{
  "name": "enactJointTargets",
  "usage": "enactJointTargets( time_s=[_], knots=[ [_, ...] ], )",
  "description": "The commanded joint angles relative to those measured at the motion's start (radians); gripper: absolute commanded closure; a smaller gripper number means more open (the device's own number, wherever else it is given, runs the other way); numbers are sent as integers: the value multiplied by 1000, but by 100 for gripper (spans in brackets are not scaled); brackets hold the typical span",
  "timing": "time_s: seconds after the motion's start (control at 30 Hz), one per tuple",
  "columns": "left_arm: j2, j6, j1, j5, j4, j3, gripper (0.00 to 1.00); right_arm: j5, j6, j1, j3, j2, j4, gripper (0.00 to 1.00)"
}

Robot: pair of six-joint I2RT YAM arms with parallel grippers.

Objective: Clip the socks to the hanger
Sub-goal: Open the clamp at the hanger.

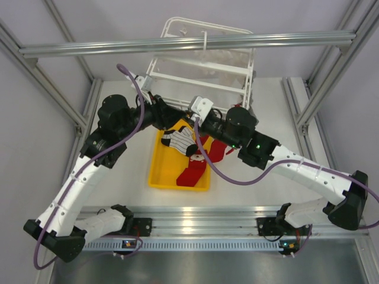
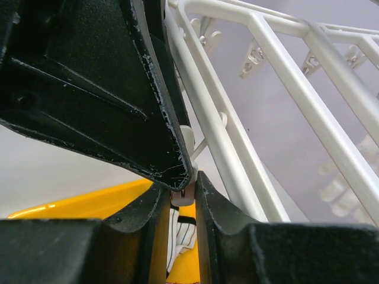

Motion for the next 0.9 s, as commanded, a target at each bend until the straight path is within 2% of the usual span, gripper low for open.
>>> enactJointTargets(
  time_s=[0.0,0.2,0.3,0.37,0.43,0.5,0.6,0.73,0.87],
  knots=[
    [16,10,5,-58,32,29,60,-44,3,11,45,-10,-8,100],
    [24,14,5,-88,11,34,87,-42,5,9,45,-12,-10,100],
    [25,13,5,-88,-1,38,93,-37,5,11,45,-9,-10,94],
    [27,11,5,-87,-5,41,100,-33,3,11,42,-10,-10,82],
    [25,13,5,-90,-9,44,100,-27,3,9,42,-10,-11,70],
    [22,13,6,-93,-11,43,100,-24,5,9,41,-16,-14,63],
    [24,13,5,-90,-12,44,100,-16,5,9,39,-18,-22,61],
    [24,17,5,-93,-14,43,100,-14,6,9,34,-38,-43,49],
    [25,24,5,-91,-14,43,100,-135,6,6,-45,-140,-31,50]
  ],
)
